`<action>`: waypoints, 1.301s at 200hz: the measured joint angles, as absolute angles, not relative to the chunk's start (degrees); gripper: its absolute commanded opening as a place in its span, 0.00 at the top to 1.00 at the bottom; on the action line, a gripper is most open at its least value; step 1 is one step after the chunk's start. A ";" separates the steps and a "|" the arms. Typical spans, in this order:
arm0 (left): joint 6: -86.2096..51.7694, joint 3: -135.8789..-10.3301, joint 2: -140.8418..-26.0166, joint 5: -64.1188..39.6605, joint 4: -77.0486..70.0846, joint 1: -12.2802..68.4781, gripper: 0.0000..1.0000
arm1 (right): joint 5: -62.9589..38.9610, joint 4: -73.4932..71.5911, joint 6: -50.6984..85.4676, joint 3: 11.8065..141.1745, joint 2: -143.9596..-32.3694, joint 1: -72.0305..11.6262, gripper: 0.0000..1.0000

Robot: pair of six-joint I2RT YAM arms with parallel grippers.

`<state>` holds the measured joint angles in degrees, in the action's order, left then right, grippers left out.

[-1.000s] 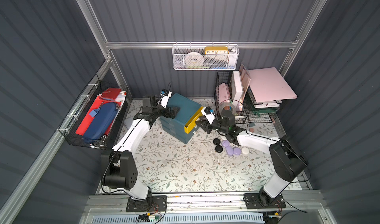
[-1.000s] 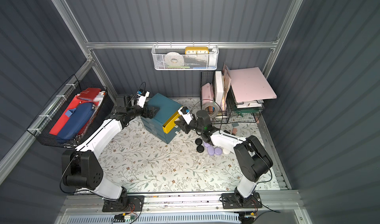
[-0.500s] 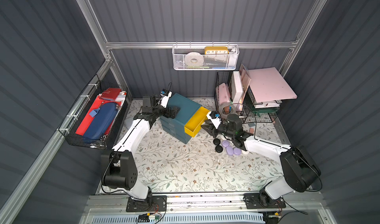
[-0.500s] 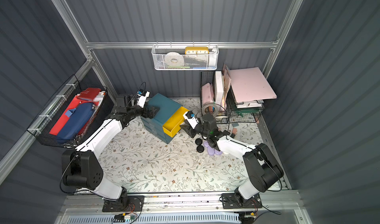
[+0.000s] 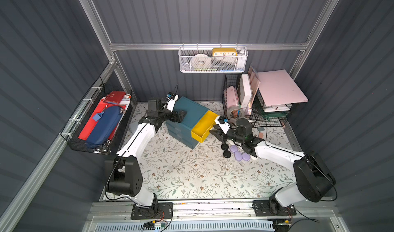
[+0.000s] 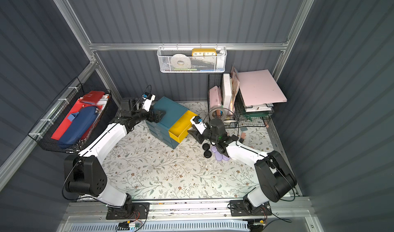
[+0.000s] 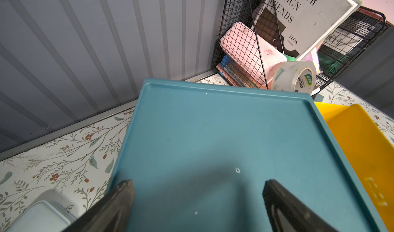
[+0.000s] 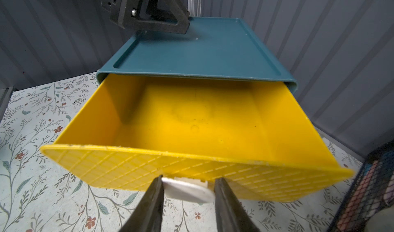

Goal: Put the bluetooth earphones in the drawer according to color
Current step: Open the drawer in the storage box, then pick up the Bluetooth earphone from the center of the board.

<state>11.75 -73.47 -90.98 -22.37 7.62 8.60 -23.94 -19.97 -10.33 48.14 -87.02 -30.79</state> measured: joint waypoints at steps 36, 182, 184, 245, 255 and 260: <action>11.75 -73.45 -90.98 -22.37 7.57 8.60 0.01 | -23.49 -20.16 -9.76 47.55 -86.32 -30.76 0.57; 12.16 -73.34 -91.02 -22.37 7.29 8.64 0.01 | -10.55 3.99 9.65 50.59 -73.76 -16.05 0.11; 12.16 -73.34 -91.02 -22.37 7.29 8.64 0.01 | -10.13 4.69 10.00 50.94 -73.73 -15.59 0.11; 12.16 -73.34 -91.02 -22.37 7.27 8.64 0.01 | 0.58 33.78 20.01 59.46 -74.19 -11.20 0.12; 12.16 -73.34 -91.02 -22.37 7.27 8.64 0.01 | 1.50 37.71 21.32 59.72 -74.65 -10.90 0.12; 12.19 -73.34 -91.02 -22.37 7.27 8.64 0.01 | 1.96 39.55 21.93 59.72 -74.91 -10.87 0.12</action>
<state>12.19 -73.34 -91.02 -22.37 7.27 8.64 1.96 39.55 21.93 59.72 -74.91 -10.87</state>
